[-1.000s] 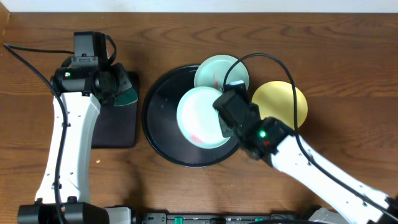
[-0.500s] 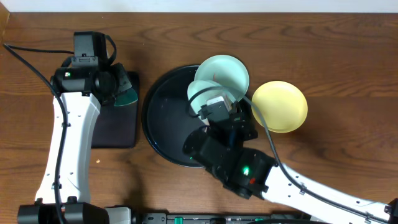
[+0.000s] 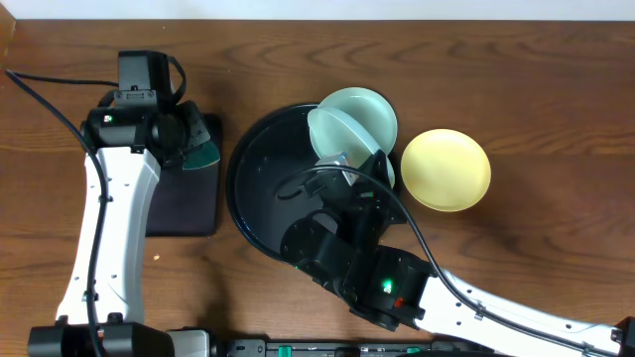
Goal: Clean dirty plates on tray and stack at the side
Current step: 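Lift the light-blue plate and stack it on the yellow plate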
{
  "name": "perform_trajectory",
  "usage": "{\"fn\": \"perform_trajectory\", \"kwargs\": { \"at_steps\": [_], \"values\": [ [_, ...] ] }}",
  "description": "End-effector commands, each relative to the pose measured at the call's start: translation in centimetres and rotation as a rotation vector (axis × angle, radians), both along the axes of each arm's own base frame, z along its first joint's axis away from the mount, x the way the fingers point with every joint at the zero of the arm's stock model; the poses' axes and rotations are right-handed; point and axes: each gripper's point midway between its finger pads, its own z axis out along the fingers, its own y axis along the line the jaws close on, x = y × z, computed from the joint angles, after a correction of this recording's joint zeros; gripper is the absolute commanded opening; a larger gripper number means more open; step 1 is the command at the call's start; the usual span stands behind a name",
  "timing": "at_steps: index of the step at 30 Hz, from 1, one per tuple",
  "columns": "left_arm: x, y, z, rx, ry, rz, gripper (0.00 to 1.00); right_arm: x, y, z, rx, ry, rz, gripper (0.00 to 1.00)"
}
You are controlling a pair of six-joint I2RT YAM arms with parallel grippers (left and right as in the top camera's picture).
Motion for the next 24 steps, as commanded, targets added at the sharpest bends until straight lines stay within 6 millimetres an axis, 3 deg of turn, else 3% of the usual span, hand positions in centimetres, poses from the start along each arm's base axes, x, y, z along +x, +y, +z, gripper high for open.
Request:
{"fn": "perform_trajectory", "kwargs": {
  "at_steps": [1, 5, 10, 15, 20, 24],
  "values": [
    [-0.2, 0.3, -0.3, 0.012, 0.010, -0.002, 0.07, 0.2, 0.2, -0.1, 0.027, 0.030, 0.032, 0.01],
    [-0.2, 0.3, -0.3, 0.012, 0.009, -0.002, 0.07, 0.6, 0.8, -3.6, 0.163, 0.171, 0.096, 0.01],
    [-0.2, 0.3, -0.3, 0.012, 0.009, -0.002, 0.08, 0.7, 1.8, -8.8, 0.481, 0.452, 0.134, 0.01],
    [-0.2, 0.3, -0.3, 0.012, 0.010, -0.002, 0.07, 1.6, 2.2, -10.8, 0.739, 0.682, 0.172, 0.01],
    [-0.2, 0.3, -0.3, 0.012, 0.010, -0.002, 0.07, 3.4, -0.5, -10.6, 0.960, 0.814, 0.172, 0.01],
    [-0.2, 0.3, -0.3, 0.012, 0.010, -0.002, 0.07, 5.1, -5.6, -10.2, 1.107, 0.821, 0.080, 0.01]
  ]
}}
